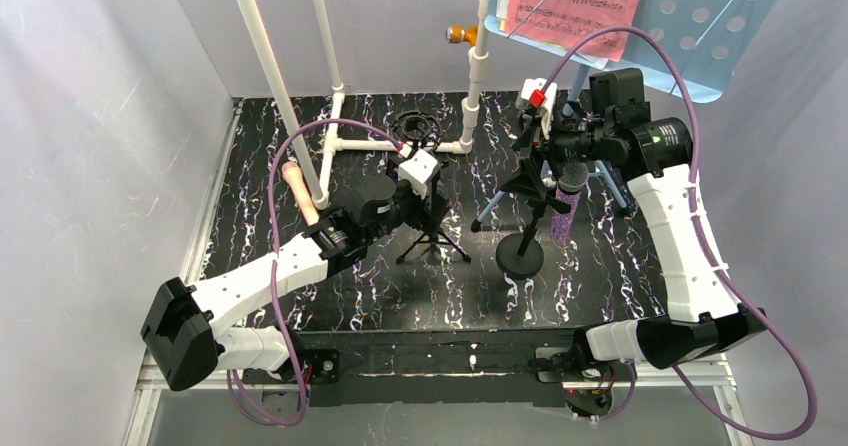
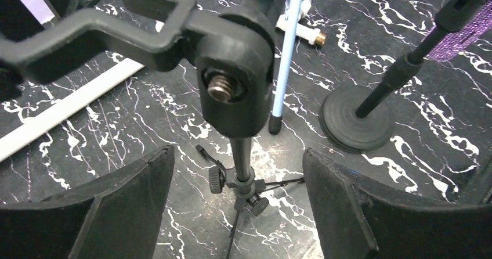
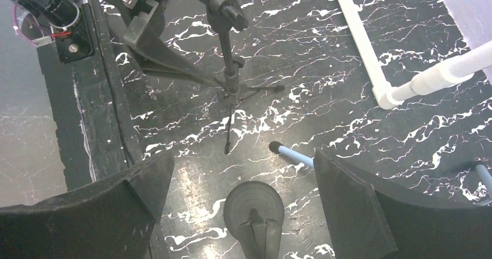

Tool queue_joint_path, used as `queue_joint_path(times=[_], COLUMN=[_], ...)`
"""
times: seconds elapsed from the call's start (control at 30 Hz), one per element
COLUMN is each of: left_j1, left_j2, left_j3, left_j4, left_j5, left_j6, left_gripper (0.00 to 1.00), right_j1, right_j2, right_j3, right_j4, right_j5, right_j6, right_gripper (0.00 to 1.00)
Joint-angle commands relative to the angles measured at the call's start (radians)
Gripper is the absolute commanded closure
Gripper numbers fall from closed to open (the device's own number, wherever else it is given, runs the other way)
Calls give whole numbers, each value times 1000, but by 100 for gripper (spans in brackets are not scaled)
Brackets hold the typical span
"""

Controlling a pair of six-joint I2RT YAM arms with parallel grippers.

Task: Pack up the instrument practice props
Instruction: Adjust the microphone stand at the center of the board.

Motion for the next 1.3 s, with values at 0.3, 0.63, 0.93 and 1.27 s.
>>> queue_joint_path(times=[0.3,0.63,0.93,1.27], left_j1=[9,9,-9,-186], left_j2=[47,45,-69,79], left_j3=[68,80,55,148], left_j4=[49,52,51,53], left_j5=[-4,-11,-252,-873], left_j6=[19,18,-208,-253], left_gripper=[51,100,100,100], right_j1=[33,45,115,188], right_j2=[18,18,54,106], right_j3=[24,-1,14,44], right_j4=[27,38,31,68], right_j5=[0,2,44,32], right_j6=[5,10,-17,-26], right_gripper=[0,0,0,0])
